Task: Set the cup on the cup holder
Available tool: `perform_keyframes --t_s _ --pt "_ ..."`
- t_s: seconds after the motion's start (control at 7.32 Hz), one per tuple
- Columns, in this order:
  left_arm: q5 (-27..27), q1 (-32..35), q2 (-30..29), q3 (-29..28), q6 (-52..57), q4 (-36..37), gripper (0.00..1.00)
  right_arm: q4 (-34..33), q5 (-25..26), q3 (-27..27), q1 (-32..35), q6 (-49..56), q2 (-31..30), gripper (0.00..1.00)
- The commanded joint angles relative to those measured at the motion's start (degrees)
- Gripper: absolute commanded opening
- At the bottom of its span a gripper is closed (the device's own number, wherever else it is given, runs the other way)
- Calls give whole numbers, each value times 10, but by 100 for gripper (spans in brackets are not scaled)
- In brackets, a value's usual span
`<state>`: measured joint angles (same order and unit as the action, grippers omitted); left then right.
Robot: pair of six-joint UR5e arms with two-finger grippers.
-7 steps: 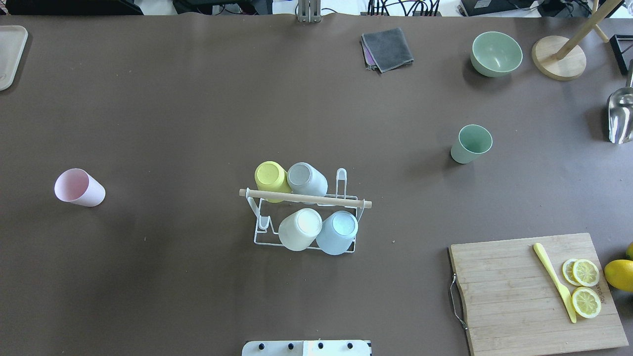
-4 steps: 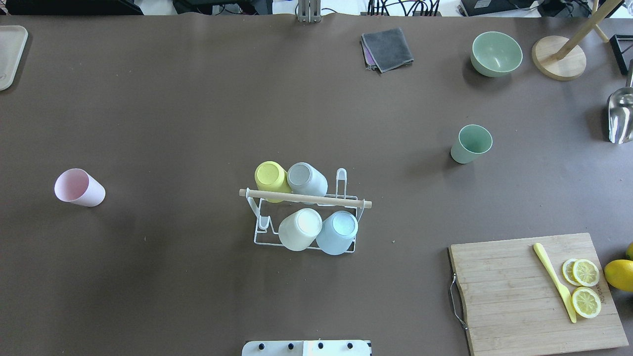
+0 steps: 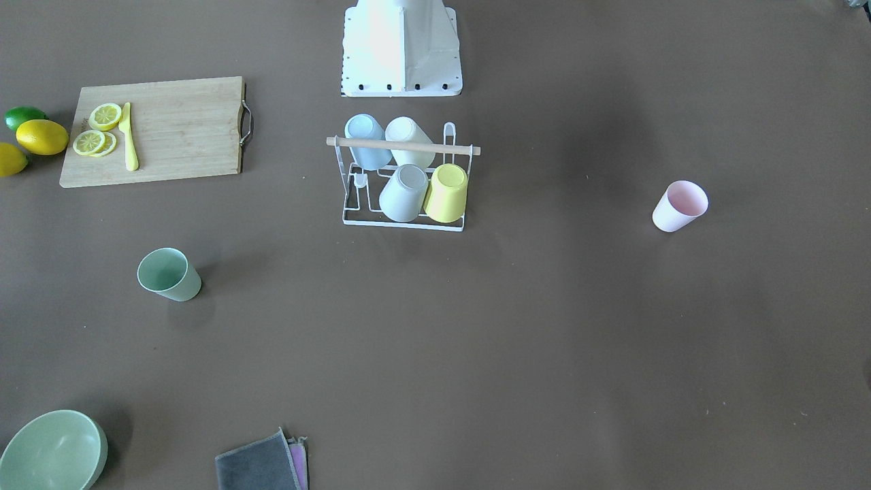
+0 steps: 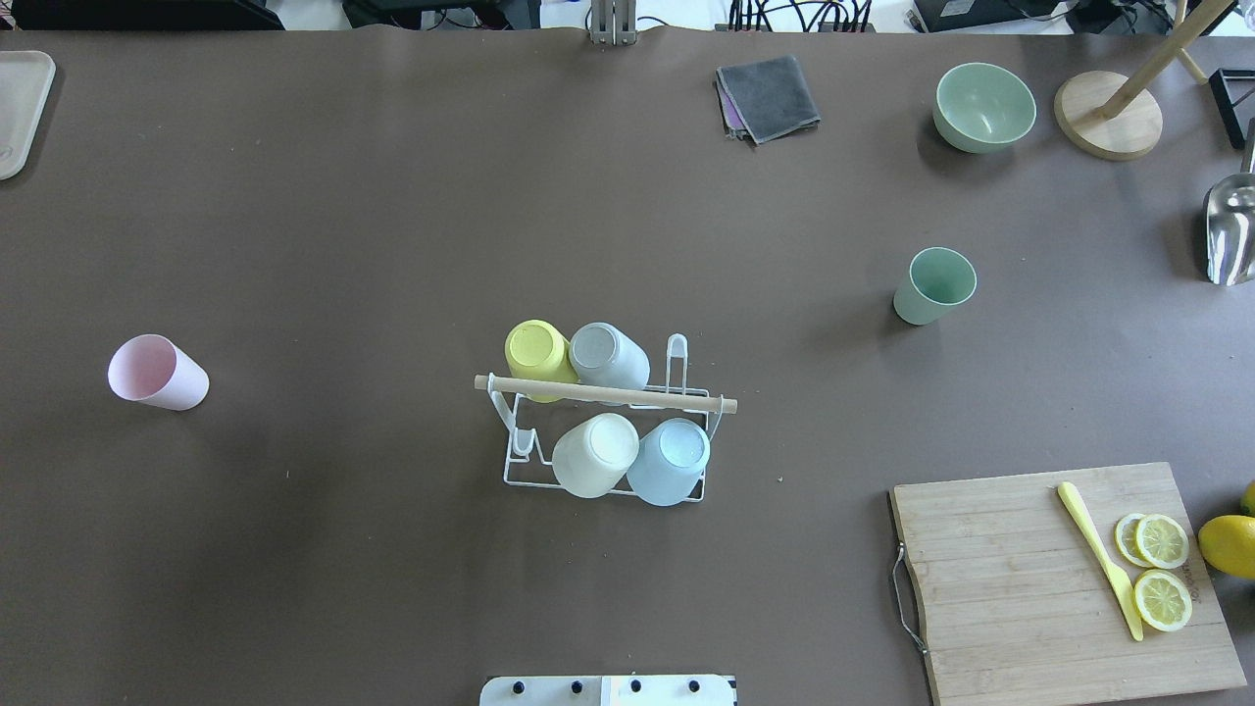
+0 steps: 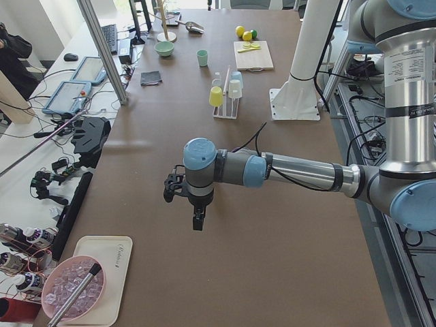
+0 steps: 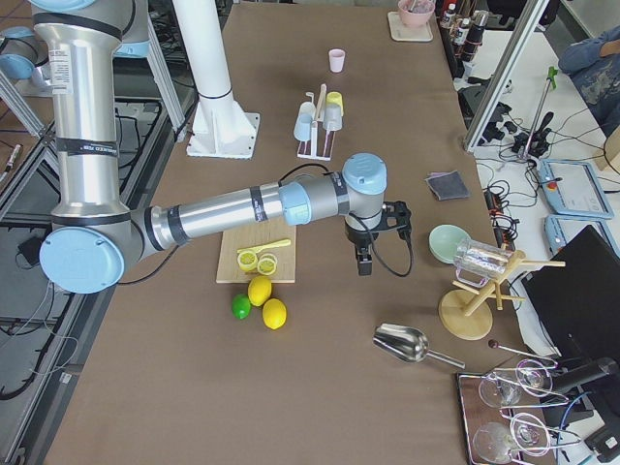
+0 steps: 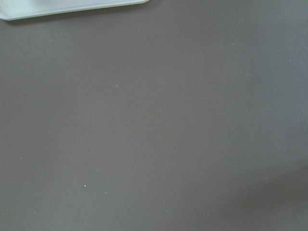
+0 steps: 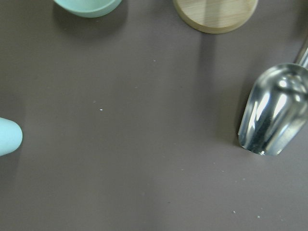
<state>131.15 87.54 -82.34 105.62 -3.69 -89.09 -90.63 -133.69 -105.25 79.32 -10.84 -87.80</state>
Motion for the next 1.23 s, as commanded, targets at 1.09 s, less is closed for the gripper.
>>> perform_keyframes --t_s 1.09 --pt "2 0 1 1 0 1 98 -212 101 273 -205 123 396 100"
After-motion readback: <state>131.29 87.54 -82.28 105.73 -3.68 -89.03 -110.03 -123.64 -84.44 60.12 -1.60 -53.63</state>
